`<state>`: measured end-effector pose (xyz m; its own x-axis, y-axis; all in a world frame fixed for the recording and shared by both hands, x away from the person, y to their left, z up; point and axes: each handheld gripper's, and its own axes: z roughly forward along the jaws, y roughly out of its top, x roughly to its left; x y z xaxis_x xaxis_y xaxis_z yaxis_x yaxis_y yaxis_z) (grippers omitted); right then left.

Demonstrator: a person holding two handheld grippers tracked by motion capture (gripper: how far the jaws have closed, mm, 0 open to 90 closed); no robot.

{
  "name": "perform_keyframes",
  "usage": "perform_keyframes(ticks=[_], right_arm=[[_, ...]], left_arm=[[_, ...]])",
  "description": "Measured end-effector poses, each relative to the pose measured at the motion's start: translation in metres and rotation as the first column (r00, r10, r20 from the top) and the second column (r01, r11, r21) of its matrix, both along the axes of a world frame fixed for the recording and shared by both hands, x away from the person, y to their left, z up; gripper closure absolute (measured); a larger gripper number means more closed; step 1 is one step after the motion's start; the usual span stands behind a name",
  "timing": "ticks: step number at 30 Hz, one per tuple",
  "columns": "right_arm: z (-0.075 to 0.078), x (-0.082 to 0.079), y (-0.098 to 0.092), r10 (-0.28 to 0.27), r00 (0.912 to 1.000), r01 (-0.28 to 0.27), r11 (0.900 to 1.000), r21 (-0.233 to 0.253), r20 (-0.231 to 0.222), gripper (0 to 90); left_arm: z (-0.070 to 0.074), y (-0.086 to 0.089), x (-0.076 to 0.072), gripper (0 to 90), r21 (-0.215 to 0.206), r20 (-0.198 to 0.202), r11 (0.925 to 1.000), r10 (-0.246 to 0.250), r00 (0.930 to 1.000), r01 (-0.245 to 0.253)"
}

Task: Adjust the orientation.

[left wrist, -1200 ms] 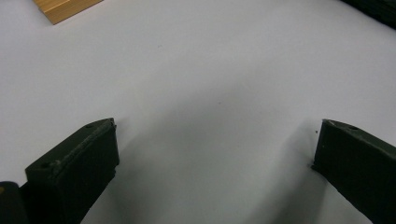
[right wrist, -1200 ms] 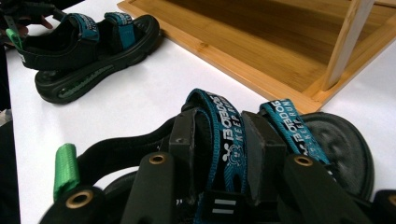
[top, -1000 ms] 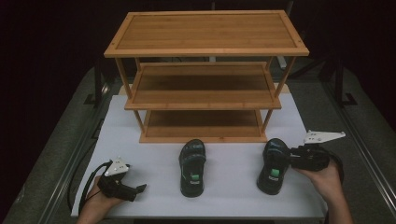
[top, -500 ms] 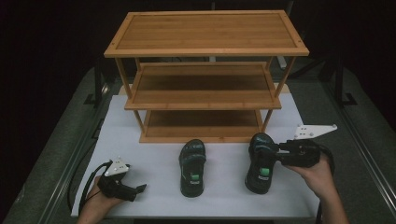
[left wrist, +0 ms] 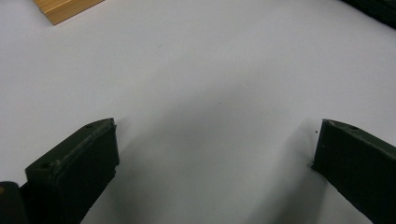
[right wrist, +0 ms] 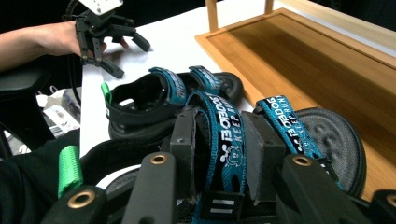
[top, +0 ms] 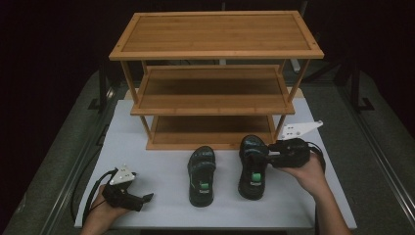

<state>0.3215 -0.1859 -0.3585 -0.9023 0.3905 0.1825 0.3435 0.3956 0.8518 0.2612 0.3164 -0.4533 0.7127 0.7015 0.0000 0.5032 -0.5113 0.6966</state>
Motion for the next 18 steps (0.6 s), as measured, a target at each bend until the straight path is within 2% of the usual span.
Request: perform_keyframes(ticks=[4, 10, 18], right_arm=[[-0.005, 0.008, 0.021, 0.035, 0.9994, -0.035, 0.999, -0.016, -0.01, 67.3], [-0.012, 0.014, 0.038, 0.065, 0.9975, -0.066, 0.997, -0.029, -0.028, 67.3], [-0.029, 0.02, 0.058, 0.105, 0.9926, -0.108, 0.993, -0.05, -0.062, 67.3]], left_arm=[[0.0, 0.0, 0.0, 0.0, -0.001, 0.0, 1.0, 0.0, 1.0, 0.0], [0.0, 0.0, 0.0, 0.0, -0.001, -0.001, 1.0, 0.0, 1.0, 0.0], [0.0, 0.0, 0.0, 0.0, 0.0, 0.0, 1.0, 0.0, 1.0, 0.0]])
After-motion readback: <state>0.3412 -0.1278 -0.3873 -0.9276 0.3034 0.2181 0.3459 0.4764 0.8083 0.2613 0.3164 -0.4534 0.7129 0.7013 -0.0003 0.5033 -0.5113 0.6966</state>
